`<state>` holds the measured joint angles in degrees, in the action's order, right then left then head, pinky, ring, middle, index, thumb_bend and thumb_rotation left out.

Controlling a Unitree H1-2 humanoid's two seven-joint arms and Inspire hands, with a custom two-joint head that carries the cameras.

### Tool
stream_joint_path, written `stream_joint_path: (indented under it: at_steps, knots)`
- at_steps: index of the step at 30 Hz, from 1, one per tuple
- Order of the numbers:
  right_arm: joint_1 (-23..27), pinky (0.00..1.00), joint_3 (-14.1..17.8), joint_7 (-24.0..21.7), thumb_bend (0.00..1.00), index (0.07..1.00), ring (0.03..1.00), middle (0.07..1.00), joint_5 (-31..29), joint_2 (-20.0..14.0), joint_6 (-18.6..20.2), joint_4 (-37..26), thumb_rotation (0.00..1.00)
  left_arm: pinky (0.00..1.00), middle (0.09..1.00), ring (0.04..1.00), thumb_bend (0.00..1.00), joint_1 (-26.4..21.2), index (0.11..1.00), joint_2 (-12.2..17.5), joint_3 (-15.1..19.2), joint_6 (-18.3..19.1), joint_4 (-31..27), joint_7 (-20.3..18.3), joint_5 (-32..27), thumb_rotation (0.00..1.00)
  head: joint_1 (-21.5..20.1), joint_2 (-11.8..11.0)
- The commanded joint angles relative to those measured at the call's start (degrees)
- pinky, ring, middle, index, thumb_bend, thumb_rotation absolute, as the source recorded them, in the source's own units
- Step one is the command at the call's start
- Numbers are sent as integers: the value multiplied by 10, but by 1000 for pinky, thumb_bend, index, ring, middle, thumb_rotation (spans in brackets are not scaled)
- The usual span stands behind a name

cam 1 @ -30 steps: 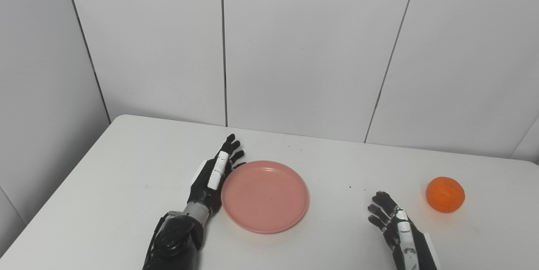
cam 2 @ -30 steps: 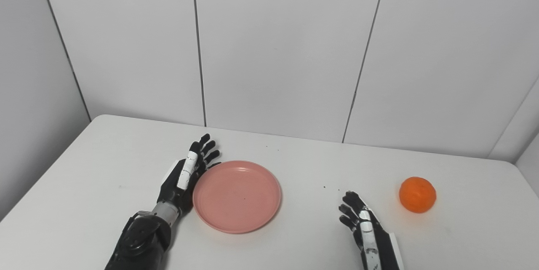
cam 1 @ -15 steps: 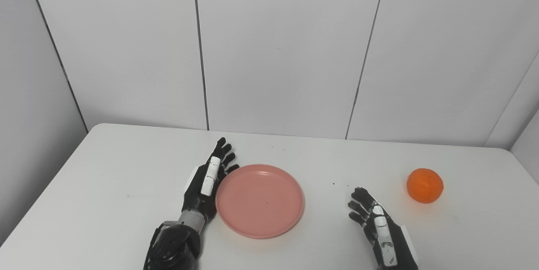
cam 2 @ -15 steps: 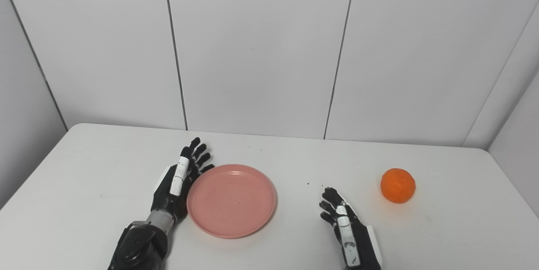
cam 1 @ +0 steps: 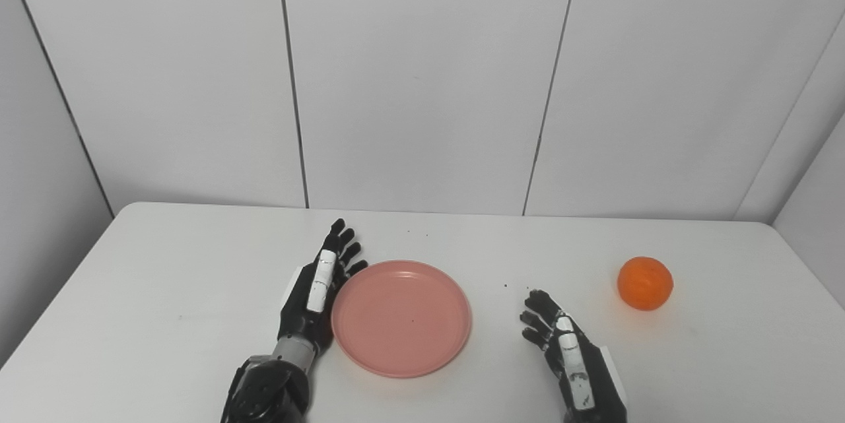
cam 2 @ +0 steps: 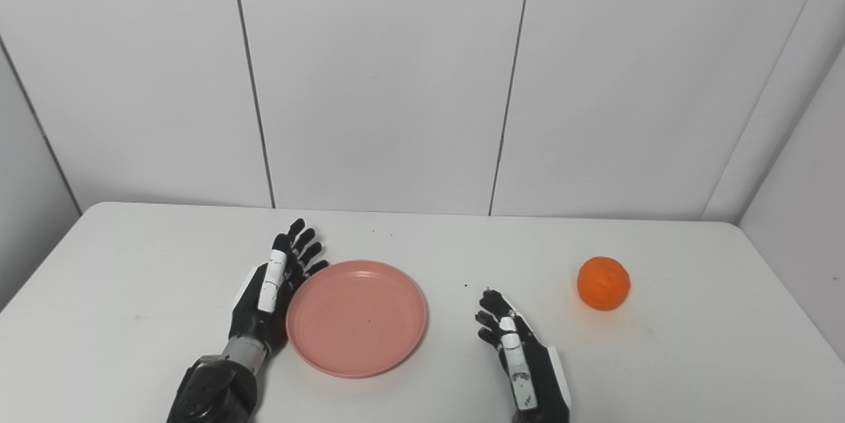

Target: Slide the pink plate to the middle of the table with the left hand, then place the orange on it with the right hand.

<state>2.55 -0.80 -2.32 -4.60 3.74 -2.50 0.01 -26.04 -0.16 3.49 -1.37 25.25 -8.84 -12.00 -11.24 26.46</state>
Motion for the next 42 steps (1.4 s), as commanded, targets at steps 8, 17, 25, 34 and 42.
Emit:
stream_joint_path:
  at_steps: [8, 17, 25, 34, 42]
  knots:
    - [-16, 845, -14, 12, 811, 829, 847, 864, 11, 21, 0, 37, 964, 918, 1000, 982, 959, -17, 1000, 0, 0, -1, 10, -8, -3, 879, -34, 1]
    - [-13, 836, -24, 24, 793, 825, 840, 860, 30, 29, 0, 41, 987, 944, 1000, 999, 955, -19, 1000, 1, 2, -4, 12, -31, -15, 868, -63, 2]
    - [-21, 845, -26, 22, 798, 826, 847, 864, 29, 23, 0, 35, 987, 943, 1000, 1000, 940, -12, 1000, -8, 0, 0, 11, -42, -24, 863, -70, 5]
    - [-34, 849, -14, 13, 789, 829, 851, 863, 7, 3, 3, 26, 982, 935, 1000, 1000, 949, -7, 1000, -25, -11, 0, 15, -30, -16, 868, -43, 7]
    - [-45, 857, -12, 18, 836, 839, 857, 868, 32, -19, -55, 22, 947, 916, 1000, 987, 986, -6, 1000, -34, -11, -11, 25, -21, -7, 860, -29, 0]
